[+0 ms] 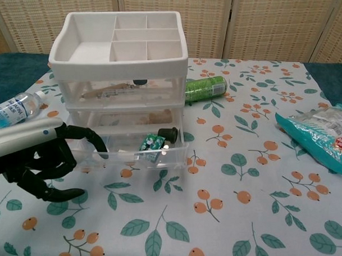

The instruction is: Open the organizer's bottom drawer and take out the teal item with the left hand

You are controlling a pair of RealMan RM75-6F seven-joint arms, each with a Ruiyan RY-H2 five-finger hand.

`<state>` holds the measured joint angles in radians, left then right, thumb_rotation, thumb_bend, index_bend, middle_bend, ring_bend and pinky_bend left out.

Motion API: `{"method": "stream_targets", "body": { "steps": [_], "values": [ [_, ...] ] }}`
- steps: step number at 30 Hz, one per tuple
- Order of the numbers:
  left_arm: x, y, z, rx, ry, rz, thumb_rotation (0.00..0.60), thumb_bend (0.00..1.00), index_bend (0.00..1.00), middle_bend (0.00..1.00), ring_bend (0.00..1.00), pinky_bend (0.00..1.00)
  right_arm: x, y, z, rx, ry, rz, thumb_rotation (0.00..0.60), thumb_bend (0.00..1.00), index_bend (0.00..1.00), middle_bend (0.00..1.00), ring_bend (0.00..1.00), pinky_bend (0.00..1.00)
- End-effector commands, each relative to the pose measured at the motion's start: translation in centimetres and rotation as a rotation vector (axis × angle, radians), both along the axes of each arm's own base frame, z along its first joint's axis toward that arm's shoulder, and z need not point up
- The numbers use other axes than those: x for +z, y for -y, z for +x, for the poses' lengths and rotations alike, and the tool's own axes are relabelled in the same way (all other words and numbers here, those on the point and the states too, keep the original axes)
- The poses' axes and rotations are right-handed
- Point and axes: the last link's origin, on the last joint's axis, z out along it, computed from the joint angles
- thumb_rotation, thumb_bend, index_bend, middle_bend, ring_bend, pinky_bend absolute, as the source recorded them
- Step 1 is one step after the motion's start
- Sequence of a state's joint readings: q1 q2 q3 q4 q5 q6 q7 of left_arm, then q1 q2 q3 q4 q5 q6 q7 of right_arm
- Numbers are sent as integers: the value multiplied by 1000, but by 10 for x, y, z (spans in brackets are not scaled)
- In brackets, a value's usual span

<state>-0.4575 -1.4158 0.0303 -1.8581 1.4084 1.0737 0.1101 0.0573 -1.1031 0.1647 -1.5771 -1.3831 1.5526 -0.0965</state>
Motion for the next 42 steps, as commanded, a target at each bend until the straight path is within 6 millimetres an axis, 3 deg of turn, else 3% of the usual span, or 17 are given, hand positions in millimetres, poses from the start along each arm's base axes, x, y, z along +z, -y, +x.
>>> {"method": "stream_targets", "body": {
  "steps": [1, 25, 42],
  "values": [
    [0, 1, 0, 0, -2, -1, 600, 268, 351, 896, 921, 1000, 0, 0, 0, 0, 1, -1, 600, 258, 117, 232, 196, 180],
    [1, 8, -1, -13, -14, -18, 600, 268, 348, 896, 920, 1000, -1, -3, -3, -6, 8, -6, 600, 258, 117, 231, 196, 180],
    [5, 10, -1, -18, -13, -3, 600, 269, 230, 896, 920, 1000, 1, -4, -3, -1, 12, -12, 600, 258, 117, 231, 196, 180]
  ]
}}
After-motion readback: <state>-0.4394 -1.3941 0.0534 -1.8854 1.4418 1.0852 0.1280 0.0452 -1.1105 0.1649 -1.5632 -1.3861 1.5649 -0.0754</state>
